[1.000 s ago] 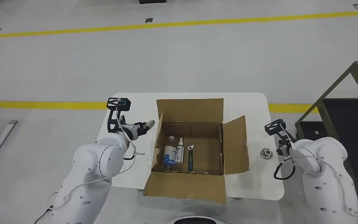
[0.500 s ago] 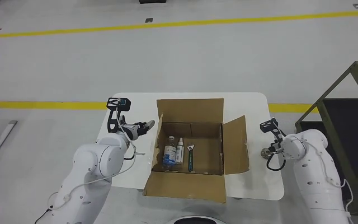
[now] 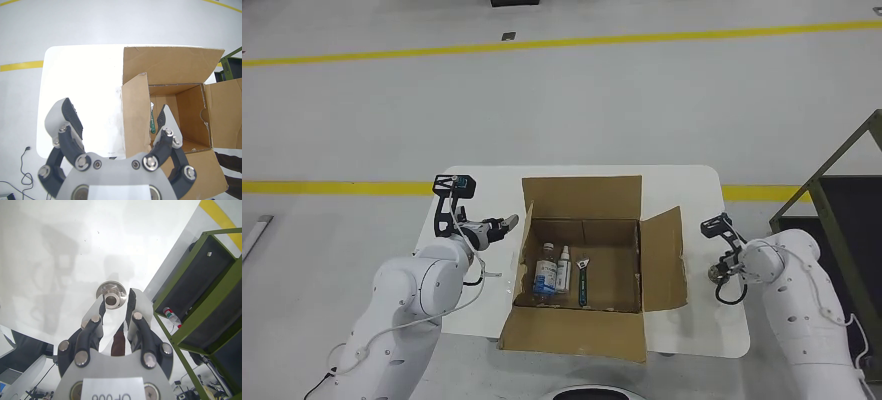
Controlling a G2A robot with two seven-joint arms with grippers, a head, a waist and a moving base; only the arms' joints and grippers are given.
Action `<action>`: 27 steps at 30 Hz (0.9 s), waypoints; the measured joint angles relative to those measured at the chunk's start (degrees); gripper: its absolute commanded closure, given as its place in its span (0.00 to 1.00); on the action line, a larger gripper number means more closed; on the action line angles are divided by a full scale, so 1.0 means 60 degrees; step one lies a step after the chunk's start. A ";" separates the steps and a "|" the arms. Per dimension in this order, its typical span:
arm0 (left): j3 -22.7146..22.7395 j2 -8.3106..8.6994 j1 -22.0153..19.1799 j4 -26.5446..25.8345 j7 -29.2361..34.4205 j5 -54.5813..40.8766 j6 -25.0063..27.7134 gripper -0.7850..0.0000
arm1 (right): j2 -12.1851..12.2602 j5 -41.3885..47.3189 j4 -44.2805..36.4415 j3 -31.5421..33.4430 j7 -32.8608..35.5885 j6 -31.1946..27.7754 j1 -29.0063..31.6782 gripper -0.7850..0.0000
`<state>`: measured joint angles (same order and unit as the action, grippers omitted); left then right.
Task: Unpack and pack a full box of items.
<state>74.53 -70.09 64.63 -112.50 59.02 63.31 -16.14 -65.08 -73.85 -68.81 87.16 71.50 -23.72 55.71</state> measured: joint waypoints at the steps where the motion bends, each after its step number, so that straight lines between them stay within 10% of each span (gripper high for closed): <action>1: 0.0000 0.0000 0.0000 0.0000 0.0000 0.0000 0.0000 0.00 | 0.0007 0.0025 0.0032 -0.0011 0.0000 -0.0007 0.0009 0.62; 27: 0.0000 0.0000 0.0000 0.0000 0.0000 0.0000 0.0000 0.00 | 0.0110 0.0258 0.1013 -0.0654 -0.0411 0.0141 -0.0361 0.71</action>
<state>74.53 -70.09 64.63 -112.50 59.02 63.31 -16.14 -64.42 -72.30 -62.73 83.23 69.03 -22.88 53.55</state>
